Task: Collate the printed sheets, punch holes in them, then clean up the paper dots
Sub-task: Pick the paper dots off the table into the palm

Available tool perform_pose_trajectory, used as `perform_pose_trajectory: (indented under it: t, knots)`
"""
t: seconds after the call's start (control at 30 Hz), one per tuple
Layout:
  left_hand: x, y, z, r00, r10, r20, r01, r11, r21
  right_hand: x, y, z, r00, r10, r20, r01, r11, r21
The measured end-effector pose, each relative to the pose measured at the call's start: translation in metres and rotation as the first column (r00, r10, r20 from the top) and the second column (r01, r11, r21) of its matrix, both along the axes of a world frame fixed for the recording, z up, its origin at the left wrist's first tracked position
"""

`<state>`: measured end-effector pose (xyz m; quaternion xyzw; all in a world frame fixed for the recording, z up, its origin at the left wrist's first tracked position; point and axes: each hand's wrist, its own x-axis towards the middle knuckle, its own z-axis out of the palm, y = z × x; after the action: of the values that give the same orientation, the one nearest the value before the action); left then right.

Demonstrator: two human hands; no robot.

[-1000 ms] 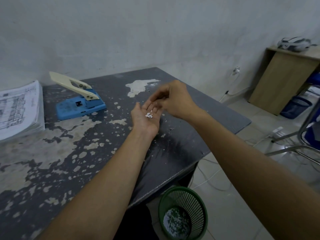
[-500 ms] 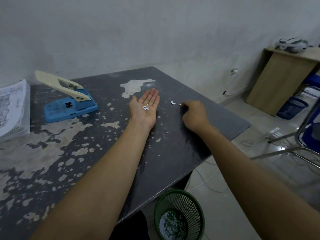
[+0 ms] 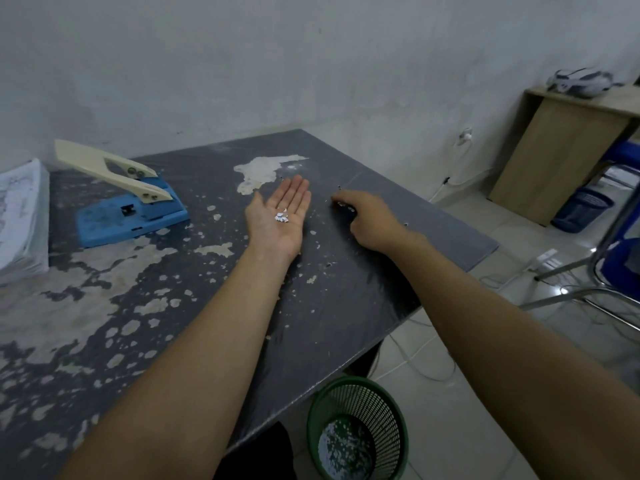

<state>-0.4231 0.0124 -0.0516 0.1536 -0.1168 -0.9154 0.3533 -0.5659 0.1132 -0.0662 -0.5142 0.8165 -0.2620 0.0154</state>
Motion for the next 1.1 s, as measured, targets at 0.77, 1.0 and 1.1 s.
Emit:
perform_pose_trajectory:
  t: [0.77,1.0,1.1]
  knots:
    - [0.002,0.006,0.001,1.000,0.006,0.024,-0.005,1.000,-0.013,0.034,0.002,0.021,0.874,0.005,-0.485,0.075,0.987,0.145]
    - [0.001,0.009,0.002,1.000,-0.006,0.016,0.006,1.000,-0.003,0.029,0.001,0.028,0.953,-0.074,-0.293,0.093,0.994,0.052]
    - [-0.001,0.009,0.002,1.000,-0.003,0.017,0.002,1.000,0.015,0.031,-0.001,0.041,0.968,-0.189,0.167,0.215,0.964,-0.155]
